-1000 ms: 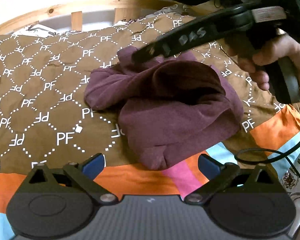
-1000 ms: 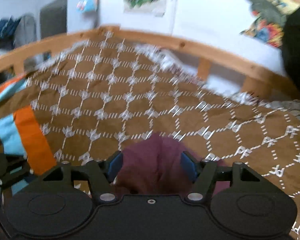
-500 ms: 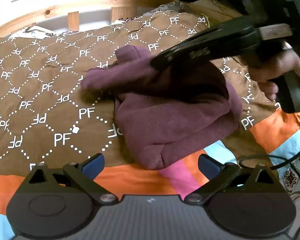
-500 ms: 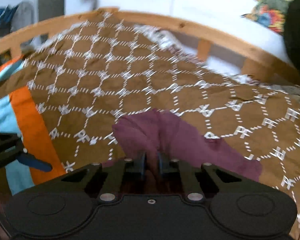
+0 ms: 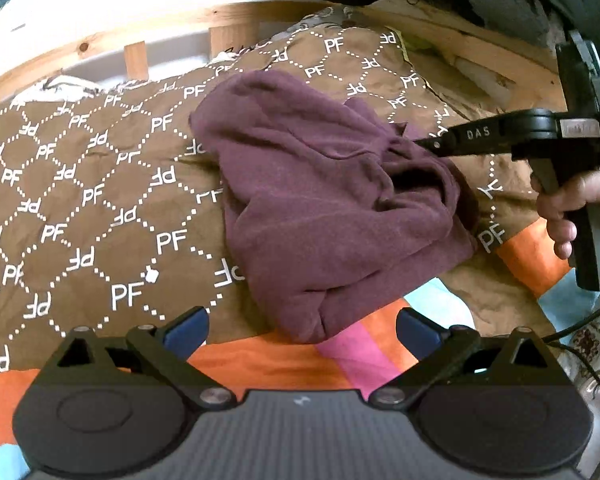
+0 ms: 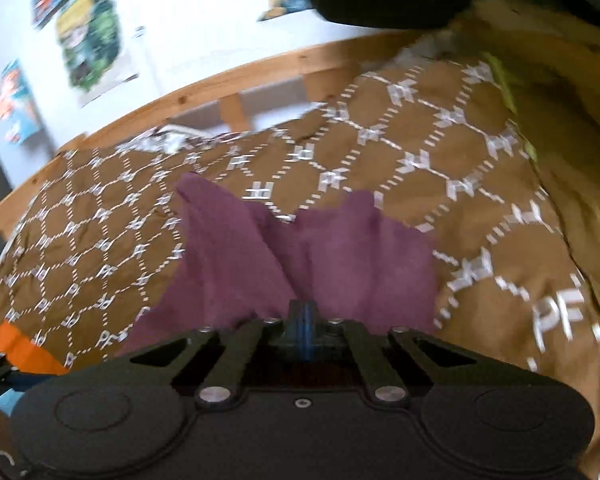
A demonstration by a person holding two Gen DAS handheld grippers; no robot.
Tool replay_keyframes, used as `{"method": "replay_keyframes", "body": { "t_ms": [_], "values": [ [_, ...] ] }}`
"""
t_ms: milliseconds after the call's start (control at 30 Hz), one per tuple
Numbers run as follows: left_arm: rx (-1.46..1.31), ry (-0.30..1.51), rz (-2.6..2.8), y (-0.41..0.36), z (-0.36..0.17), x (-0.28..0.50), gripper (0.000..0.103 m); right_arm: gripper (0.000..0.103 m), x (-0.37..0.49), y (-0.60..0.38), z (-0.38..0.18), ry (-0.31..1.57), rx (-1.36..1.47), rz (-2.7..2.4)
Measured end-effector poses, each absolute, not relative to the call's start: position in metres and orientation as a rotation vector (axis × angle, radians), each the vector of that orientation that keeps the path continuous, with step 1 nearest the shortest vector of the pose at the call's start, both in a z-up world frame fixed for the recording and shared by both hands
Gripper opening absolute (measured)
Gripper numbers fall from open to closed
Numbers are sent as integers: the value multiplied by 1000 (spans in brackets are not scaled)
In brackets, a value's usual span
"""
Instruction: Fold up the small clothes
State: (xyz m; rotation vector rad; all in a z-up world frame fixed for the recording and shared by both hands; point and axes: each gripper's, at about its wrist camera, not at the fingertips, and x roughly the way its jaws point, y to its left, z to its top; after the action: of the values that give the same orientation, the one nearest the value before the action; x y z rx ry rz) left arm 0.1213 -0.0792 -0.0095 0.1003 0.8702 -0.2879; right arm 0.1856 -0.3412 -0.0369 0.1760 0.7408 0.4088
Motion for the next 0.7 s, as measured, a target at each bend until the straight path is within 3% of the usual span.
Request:
{"method": "replay_keyframes", "body": {
  "t_ms": [200,267,400,467,567,700],
  "values": [
    [225,827,-302,-95,-6,118,102,0,172,-365,-55,708,321,425],
    [276,802,-305,-102,-7,117,102,13,169,-368,-55,692,355,442],
    [331,769,-316,-117,-12,123,102,19,178,-365,-45,683,331,475],
    [353,748,-326,-123,-15,124,102,40,189,-363,-39,685,320,500],
    [407,708,-350,-131,-18,123,100,53,208,-358,-33,699,326,540],
    [509,633,-384,-142,-22,114,87,54,231,-342,-36,744,341,604]
  ]
}}
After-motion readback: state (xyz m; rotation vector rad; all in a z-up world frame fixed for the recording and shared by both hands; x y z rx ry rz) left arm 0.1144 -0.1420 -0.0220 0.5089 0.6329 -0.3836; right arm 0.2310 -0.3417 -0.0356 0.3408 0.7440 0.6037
